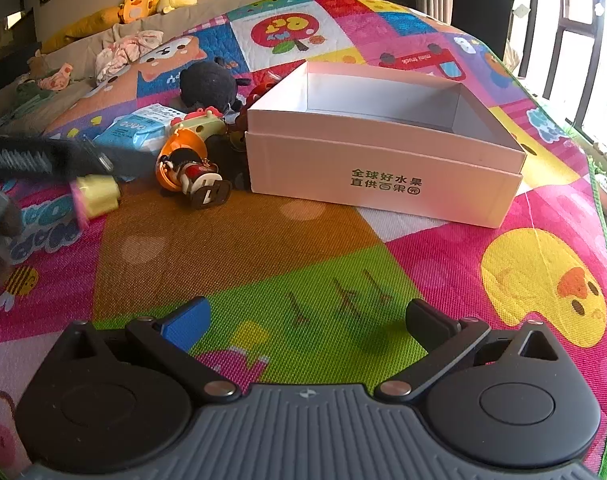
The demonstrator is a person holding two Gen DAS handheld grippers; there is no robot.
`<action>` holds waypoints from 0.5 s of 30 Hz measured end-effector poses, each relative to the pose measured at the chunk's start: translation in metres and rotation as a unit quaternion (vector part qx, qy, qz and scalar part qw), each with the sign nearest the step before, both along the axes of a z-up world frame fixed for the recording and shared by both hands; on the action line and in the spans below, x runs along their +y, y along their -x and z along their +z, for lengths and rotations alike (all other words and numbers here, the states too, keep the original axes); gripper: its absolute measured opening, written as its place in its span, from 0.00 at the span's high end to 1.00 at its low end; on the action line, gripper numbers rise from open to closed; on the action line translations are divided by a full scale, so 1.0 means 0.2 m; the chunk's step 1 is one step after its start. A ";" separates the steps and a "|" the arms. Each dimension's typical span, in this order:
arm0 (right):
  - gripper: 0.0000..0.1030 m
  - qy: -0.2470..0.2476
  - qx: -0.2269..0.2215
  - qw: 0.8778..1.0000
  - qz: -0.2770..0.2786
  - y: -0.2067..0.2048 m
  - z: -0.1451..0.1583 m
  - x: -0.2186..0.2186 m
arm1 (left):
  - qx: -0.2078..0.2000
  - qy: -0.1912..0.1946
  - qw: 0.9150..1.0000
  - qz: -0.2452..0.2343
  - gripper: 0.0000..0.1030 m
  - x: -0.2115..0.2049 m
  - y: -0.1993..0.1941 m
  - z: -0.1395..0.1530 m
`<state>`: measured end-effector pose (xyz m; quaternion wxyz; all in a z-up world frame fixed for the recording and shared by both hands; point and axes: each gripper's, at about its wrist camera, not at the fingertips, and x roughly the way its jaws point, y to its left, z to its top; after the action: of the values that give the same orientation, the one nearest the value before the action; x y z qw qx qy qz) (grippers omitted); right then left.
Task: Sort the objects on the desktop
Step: 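Move the right gripper toward the small red-white toy figurine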
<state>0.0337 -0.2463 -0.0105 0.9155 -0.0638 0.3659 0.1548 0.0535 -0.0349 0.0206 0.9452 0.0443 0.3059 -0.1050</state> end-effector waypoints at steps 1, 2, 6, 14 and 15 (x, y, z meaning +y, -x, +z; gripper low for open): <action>0.00 0.002 -0.002 1.000 -0.001 0.00 0.00 0.00 | 0.001 -0.019 1.000 0.011 0.00 -0.02 -0.02 -0.02; 0.00 0.002 -0.002 1.000 -0.002 0.00 0.00 0.00 | 0.004 -0.039 0.999 0.031 0.00 -0.02 -0.05 -0.05; 0.00 0.001 0.000 1.000 -0.003 0.00 0.00 0.00 | 0.002 -0.042 0.992 0.122 0.00 0.14 -0.12 -0.06; 0.00 -0.002 0.005 1.000 -0.011 -0.02 0.00 0.02 | -0.010 0.007 0.979 0.203 0.00 0.43 -0.01 0.02; 0.00 0.001 0.008 1.000 -0.004 -0.03 0.01 0.03 | -0.007 0.012 0.981 0.195 0.00 0.43 0.01 0.02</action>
<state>0.0391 -0.2397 -0.0088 0.9132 -0.0621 0.3733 0.1511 0.0511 0.0506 0.0240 0.9502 -0.0269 0.3006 0.0780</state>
